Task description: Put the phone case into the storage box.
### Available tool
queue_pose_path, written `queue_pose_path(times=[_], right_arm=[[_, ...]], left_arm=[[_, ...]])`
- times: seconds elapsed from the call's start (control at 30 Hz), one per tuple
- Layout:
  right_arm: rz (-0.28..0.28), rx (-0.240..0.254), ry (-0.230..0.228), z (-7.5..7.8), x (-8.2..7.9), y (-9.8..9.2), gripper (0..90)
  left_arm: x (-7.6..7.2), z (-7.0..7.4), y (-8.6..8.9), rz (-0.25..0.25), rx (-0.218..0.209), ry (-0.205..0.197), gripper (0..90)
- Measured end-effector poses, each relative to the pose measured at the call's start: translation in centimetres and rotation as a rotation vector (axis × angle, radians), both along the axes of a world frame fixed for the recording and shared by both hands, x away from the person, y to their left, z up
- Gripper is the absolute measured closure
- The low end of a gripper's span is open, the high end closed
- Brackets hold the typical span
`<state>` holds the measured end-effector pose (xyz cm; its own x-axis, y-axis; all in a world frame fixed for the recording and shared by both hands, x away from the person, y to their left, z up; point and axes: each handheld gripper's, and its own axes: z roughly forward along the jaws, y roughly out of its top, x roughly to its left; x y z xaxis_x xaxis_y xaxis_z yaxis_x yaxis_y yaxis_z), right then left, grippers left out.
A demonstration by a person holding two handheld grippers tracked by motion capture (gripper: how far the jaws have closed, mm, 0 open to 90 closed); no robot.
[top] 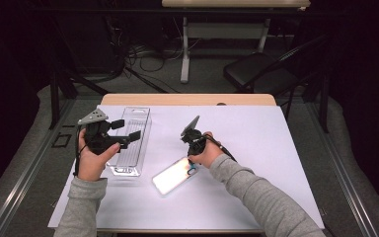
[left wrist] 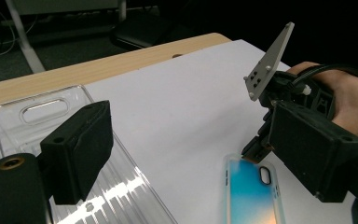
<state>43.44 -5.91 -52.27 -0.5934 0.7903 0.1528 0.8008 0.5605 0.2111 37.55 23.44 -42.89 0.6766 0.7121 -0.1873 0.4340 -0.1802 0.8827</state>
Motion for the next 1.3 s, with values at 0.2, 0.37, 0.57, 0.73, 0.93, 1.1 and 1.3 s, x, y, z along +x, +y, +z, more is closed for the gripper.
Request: queue_pose_path(times=[0.2,0.37,0.57,0.73,0.93,1.1,1.3], right_arm=[[-0.016,0.026,-0.02,0.0,-0.1,0.0,87.6],[-0.025,0.026,-0.018,0.4,-0.2,0.0,87.6],[-0.005,0.037,-0.043,0.8,-0.2,-0.2,87.6],[-0.002,0.049,-0.068,1.2,-0.4,-0.2,87.6],[0.003,0.063,-0.109,1.6,-0.7,-0.2,87.6],[-0.004,0.072,-0.137,2.0,-1.0,-0.2,87.6],[0.016,0.083,-0.184,2.6,-1.2,-0.3,87.5]], left_arm=[[0.0,0.0,0.0,0.003,-0.002,-0.001,13.7],[0.0,0.0,0.0,0.001,-0.001,0.0,13.7],[0.0,-0.1,0.0,0.0,-0.002,-0.001,14.2],[0.0,-0.1,-0.1,-0.002,-0.002,0.0,14.2],[0.0,0.0,0.0,0.0,-0.003,-0.002,14.2],[0.0,0.0,-0.1,0.001,-0.005,-0.002,14.2],[0.0,0.0,-0.1,-0.001,-0.002,-0.002,14.2]])
